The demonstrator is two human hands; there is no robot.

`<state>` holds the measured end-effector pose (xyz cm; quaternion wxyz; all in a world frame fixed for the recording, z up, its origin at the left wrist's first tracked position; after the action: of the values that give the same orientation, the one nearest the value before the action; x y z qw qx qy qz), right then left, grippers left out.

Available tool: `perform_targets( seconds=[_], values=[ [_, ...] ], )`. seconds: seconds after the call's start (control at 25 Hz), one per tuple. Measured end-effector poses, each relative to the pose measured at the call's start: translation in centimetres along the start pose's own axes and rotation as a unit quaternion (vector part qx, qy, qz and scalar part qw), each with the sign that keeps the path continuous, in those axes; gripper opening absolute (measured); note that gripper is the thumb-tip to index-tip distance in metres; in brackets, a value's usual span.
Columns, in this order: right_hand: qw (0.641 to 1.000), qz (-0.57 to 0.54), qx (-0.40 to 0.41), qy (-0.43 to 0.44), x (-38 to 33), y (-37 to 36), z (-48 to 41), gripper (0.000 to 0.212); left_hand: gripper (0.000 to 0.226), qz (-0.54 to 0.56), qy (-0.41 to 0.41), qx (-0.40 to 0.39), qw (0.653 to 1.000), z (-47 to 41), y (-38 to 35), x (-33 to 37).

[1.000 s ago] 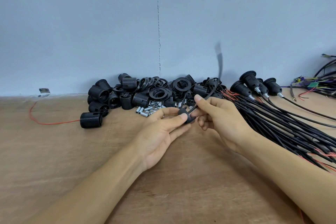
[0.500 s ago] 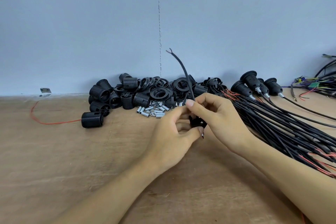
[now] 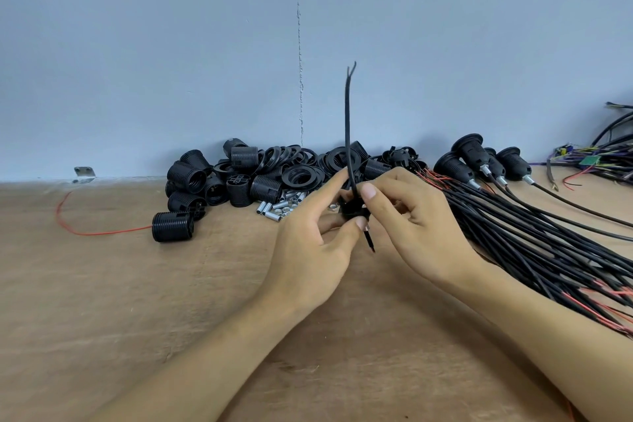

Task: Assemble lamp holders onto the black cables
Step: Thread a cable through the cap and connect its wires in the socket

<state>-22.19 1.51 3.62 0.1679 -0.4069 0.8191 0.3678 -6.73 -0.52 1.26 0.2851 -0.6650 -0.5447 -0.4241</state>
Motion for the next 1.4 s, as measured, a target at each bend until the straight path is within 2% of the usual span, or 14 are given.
perform_targets(
  seconds=[0.24,0.36,0.48,0.56,0.64,0.72,0.84,0.92,1.0,1.08,1.16,1.24,1.32,1.4],
  values=[
    [0.993,-0.062,-0.074,-0.073,0.9,-0.5,0.2,0.033,0.034,0.028,0.022,0.047,0.998,-0.6,0.8,-0.5],
    [0.99,-0.024,-0.129,-0.049,1.3,-0.8,0.2,0.034,0.027,0.052,0.052,0.063,0.995,-0.9,1.0,-1.0],
    [0.987,0.058,-0.147,-0.022,1.5,-0.7,0.1,0.028,0.027,0.075,0.099,0.107,0.987,-1.1,1.4,-1.3],
    [0.976,0.175,-0.13,0.011,1.7,0.2,-0.2,0.023,0.031,0.111,0.128,0.15,0.974,-1.5,2.1,-1.4],
    [0.947,0.311,-0.075,0.028,2.4,1.3,-0.6,0.023,0.032,0.156,0.138,0.194,0.959,-2.0,3.1,-1.4],
    [0.929,0.368,-0.022,-0.019,3.2,2.5,-1.0,0.023,0.028,0.176,0.14,0.21,0.952,-2.3,3.9,-1.5],
    [0.903,0.418,0.011,-0.098,4.6,3.4,-1.1,0.025,0.022,0.148,0.148,0.194,0.958,-2.0,3.9,-1.6],
    [0.878,0.459,0.016,-0.135,5.5,3.6,-0.9,0.027,0.023,0.079,0.147,0.162,0.973,-1.6,3.4,-1.7],
    [0.865,0.477,0.038,-0.152,5.8,3.7,-0.8,0.031,0.027,0.03,0.146,0.118,0.982,-1.2,2.7,-1.7],
    [0.859,0.491,0.067,-0.13,5.5,3.9,-0.8,0.039,0.03,0.015,0.158,0.087,0.984,-1.0,2.2,-1.8],
    [0.862,0.497,0.055,-0.079,4.6,3.4,-0.8,0.051,0.032,0.011,0.177,0.072,0.982,-0.9,2.0,-1.9],
    [0.887,0.462,0.001,-0.021,3.3,2.0,-0.6,0.057,0.032,0.014,0.193,0.069,0.979,-0.9,2.0,-2.0],
    [0.926,0.37,-0.065,0.037,2.3,0.3,-0.2,0.05,0.034,0.028,0.198,0.063,0.978,-0.9,2.1,-2.0],
    [0.957,0.259,-0.118,0.047,1.7,-0.9,0.2,0.036,0.036,0.042,0.197,0.052,0.978,-1.0,2.1,-2.1]
  ],
)
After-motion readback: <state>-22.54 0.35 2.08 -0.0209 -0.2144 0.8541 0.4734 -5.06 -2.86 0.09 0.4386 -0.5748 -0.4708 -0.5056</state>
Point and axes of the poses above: each hand's wrist, its own z-axis away from the middle knuckle, its own y-axis out of the back of the hand, x = y × z, the point moved 2 cm from there along -z, towards the middle knuckle, and after that the axes turned 1 degree about y, right-handed, at the moved point
